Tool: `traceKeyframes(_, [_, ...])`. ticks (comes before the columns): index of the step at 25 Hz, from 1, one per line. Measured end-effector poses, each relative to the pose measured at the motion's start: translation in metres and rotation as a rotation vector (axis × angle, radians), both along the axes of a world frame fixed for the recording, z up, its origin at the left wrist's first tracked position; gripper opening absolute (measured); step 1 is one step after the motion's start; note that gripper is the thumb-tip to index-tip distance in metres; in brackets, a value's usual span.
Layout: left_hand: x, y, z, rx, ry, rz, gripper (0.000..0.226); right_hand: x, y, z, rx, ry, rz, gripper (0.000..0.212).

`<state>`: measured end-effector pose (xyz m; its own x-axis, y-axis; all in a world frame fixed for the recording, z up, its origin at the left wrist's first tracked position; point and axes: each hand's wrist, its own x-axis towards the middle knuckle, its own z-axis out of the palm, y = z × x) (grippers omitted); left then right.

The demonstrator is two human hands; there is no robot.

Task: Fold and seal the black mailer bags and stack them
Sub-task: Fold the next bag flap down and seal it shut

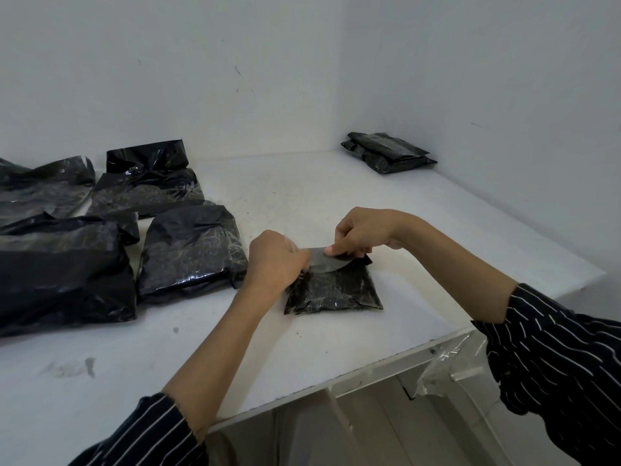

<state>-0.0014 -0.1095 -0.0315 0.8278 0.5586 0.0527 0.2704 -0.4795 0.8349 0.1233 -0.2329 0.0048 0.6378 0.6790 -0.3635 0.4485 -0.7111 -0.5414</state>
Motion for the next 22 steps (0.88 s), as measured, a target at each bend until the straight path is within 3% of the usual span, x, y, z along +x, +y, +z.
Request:
traceKeyframes(9, [0.013,-0.001,0.003,0.293,0.162,-0.046,0.024,-0.010,-0.003,-0.005,0.077,-0.100,-0.008,0.027])
traceKeyframes(12, [0.012,-0.008,0.004,0.398,0.183,-0.059,0.035,-0.016,-0.001,-0.012,0.059,-0.237,0.020,0.027])
traceKeyframes(16, [0.012,-0.018,0.008,0.584,0.238,-0.049,0.027,-0.023,0.004,-0.019,-0.031,-0.408,0.018,0.039])
traceKeyframes(19, [0.011,-0.019,0.011,0.679,0.308,-0.012,0.024,-0.026,0.006,-0.020,-0.095,-0.491,0.009,0.036])
traceKeyframes(22, [0.003,-0.011,0.012,0.691,0.366,0.013,0.045,-0.031,0.008,-0.017,-0.137,-0.523,0.003,0.048])
